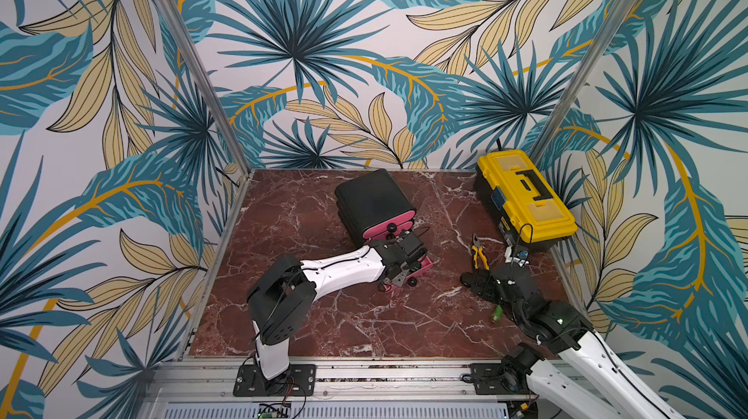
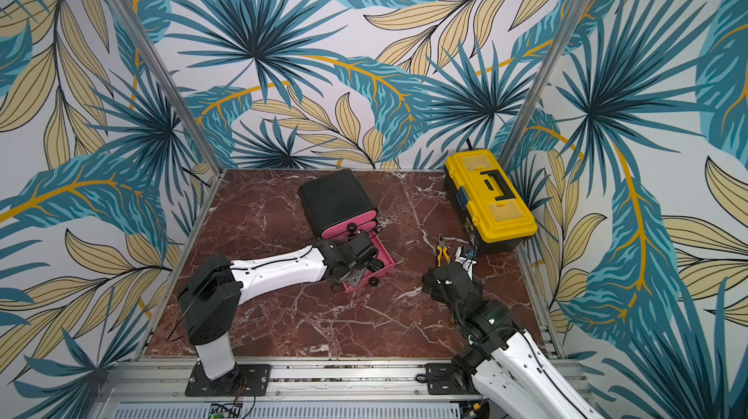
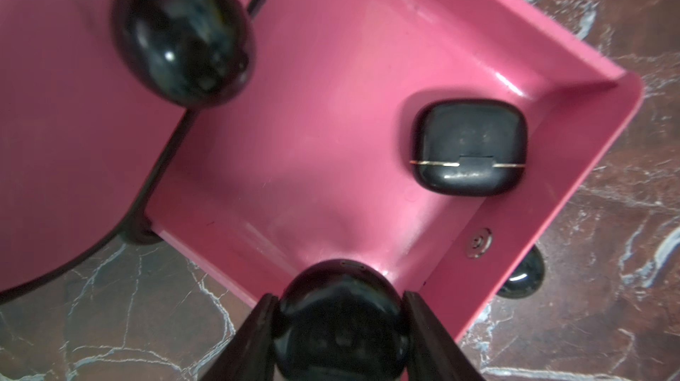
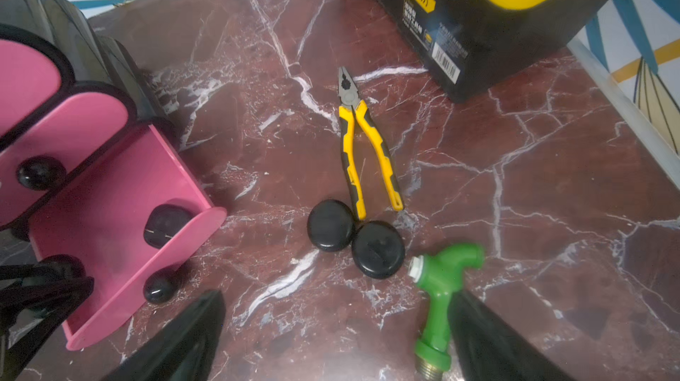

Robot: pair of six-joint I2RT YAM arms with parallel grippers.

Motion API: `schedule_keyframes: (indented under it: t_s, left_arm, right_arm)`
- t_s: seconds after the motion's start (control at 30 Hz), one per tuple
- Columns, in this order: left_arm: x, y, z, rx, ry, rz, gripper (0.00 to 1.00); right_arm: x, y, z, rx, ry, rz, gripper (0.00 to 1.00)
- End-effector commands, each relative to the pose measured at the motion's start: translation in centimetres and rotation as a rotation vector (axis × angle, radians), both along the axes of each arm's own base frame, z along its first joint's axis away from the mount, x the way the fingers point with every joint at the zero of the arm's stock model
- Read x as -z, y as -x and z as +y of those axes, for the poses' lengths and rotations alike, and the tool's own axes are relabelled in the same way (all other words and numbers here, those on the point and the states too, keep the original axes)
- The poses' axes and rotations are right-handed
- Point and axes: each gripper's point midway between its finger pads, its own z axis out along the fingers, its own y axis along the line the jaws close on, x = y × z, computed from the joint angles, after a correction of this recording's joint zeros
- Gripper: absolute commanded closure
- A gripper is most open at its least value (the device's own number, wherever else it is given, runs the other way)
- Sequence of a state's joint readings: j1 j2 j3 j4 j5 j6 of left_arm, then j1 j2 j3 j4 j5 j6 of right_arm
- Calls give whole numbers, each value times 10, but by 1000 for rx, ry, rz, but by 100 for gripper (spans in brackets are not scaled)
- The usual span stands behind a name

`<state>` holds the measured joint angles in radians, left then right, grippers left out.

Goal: Put the bluetooth earphones in the drawer according to color
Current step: Place the bluetooth earphone in the drawer, then pick up the Bluetooth earphone from the center of the board.

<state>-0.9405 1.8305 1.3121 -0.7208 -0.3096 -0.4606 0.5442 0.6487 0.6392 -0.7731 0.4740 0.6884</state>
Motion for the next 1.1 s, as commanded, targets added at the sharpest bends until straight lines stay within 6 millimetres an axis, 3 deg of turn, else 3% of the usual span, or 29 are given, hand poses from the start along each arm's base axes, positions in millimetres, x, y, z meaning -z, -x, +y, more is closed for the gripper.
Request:
schedule_keyframes:
  t_s: [0.0, 0.37, 0.6, 0.77, 1.07]
  left_arm:
    - [3, -1, 1, -4, 10, 1, 52]
    - [-1, 1, 0, -10, 22, 14, 28]
    - [-22, 6, 4, -19, 74, -5, 25]
    - [-40, 14, 6, -22, 165, -25, 18]
    - [-58, 26, 30, -77, 277, -111, 7]
  right_arm:
    - [16, -2, 9, -18, -16, 52, 0]
    - [41, -12, 24, -33, 18, 199, 0]
    - [58, -20, 36, -68, 37, 272, 1]
    - [72, -25, 44, -104, 52, 345, 1]
    - [91, -39, 58, -169, 45, 454, 9]
